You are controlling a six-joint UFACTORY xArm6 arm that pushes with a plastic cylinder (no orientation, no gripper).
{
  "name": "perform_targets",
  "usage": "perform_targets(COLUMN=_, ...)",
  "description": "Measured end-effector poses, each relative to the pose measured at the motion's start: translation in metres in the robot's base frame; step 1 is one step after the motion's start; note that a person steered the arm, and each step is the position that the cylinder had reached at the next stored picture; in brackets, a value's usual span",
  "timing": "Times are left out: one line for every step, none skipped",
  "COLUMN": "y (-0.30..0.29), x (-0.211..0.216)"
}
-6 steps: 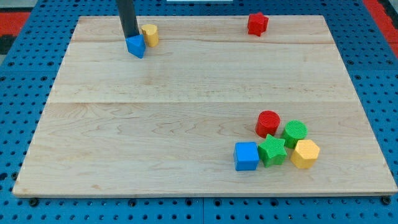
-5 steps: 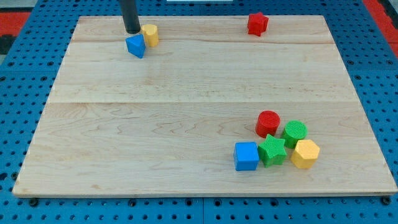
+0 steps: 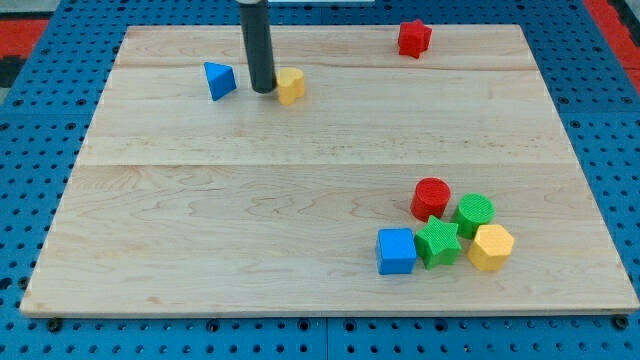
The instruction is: Place the yellow heart above the blue cube
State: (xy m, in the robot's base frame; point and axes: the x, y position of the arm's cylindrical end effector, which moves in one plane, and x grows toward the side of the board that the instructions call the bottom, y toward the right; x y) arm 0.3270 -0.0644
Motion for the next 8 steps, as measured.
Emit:
perform_targets(y=0.012, x=0.008)
perform_targets(y=0.019, x=-0.002)
perform_targets(y=0.02, x=-0.021)
perform_targets(y=0.061, x=-0.044)
perform_targets(y=0.095, x=-0.021)
perform_targets(y=0.103, x=-0.008)
perform_targets(y=0.092, x=-0.028)
perform_targets(y=0.088, x=-0.051)
